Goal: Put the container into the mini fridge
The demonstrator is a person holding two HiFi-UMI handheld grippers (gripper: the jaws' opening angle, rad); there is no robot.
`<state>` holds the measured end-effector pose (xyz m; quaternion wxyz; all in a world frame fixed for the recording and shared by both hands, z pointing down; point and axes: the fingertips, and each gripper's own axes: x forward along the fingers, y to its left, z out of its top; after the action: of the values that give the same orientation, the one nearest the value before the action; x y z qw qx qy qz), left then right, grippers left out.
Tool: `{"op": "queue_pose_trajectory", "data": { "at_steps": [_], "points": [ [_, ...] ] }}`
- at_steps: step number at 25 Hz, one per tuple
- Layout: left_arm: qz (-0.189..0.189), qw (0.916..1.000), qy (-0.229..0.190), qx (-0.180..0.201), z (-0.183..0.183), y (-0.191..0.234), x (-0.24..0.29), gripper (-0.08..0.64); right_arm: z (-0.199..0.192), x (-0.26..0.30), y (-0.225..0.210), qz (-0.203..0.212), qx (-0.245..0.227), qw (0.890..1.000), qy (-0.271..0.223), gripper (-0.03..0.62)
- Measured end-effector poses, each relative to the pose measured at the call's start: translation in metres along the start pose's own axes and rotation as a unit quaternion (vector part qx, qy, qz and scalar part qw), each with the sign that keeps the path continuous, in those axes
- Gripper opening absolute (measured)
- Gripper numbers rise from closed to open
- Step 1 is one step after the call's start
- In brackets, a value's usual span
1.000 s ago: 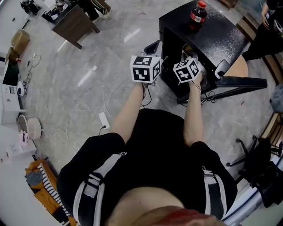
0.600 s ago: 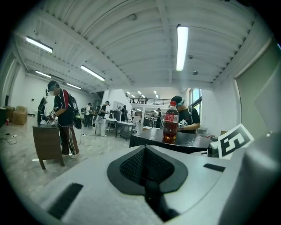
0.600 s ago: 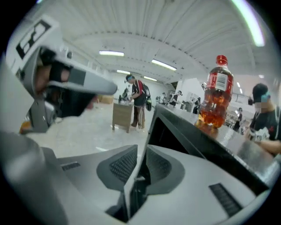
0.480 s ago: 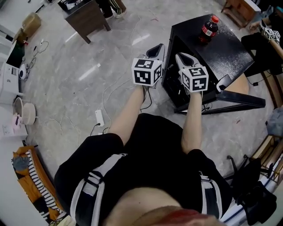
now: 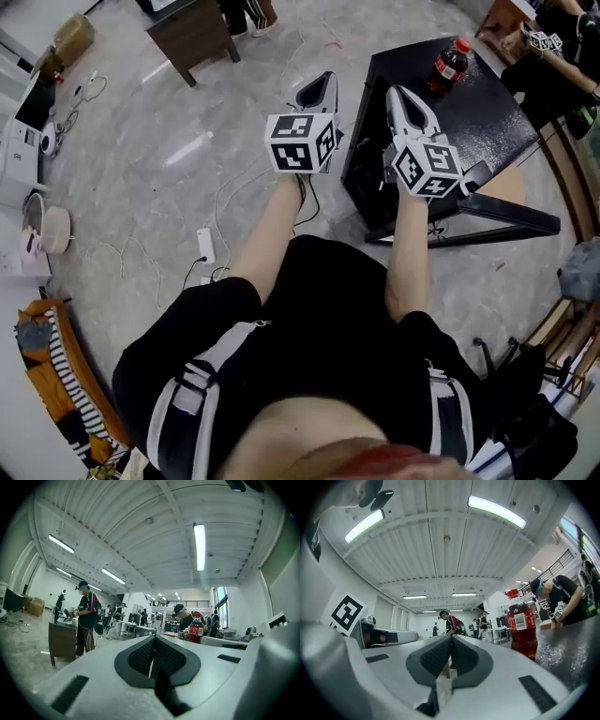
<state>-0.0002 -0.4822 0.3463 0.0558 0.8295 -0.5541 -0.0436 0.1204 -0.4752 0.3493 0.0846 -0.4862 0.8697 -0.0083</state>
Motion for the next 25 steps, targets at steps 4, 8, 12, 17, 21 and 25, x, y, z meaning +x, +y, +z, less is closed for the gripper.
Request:
{"op": "queue_pose_trajectory", "data": {
  "at_steps": [4, 8, 12, 17, 21, 25],
  "points": [
    [-0.009, 0.9999, -0.007, 0.005, 0.006, -0.007, 0.0, 0.009, 0.001, -0.002, -0.006, -0.029, -0.029, 0.999, 0.023, 0.012],
    [-0.016, 0.9998, -0.008, 0.004, 0.006, -0.013, -0.001, 0.009, 0.006, -0.005, -0.004, -0.029, -0.035, 0.999, 0.019, 0.012],
    [-0.022, 0.9997, -0.009, 0.0, 0.004, -0.018, 0.0, 0.009, 0.009, -0.01, -0.006, -0.034, -0.038, 0.999, 0.019, 0.012],
    [-0.026, 0.9996, -0.01, -0.003, 0.003, -0.021, 0.0, 0.009, 0.01, -0.014, -0.01, -0.041, -0.039, 0.998, 0.018, 0.012],
    [-0.029, 0.9995, -0.009, -0.003, 0.002, -0.022, -0.001, 0.009, 0.009, -0.016, -0.01, -0.044, -0.038, 0.998, 0.02, 0.012],
    [-0.031, 0.9995, -0.007, -0.003, 0.002, -0.023, -0.002, 0.009, 0.009, -0.017, -0.009, -0.045, -0.038, 0.998, 0.021, 0.012]
  ]
}}
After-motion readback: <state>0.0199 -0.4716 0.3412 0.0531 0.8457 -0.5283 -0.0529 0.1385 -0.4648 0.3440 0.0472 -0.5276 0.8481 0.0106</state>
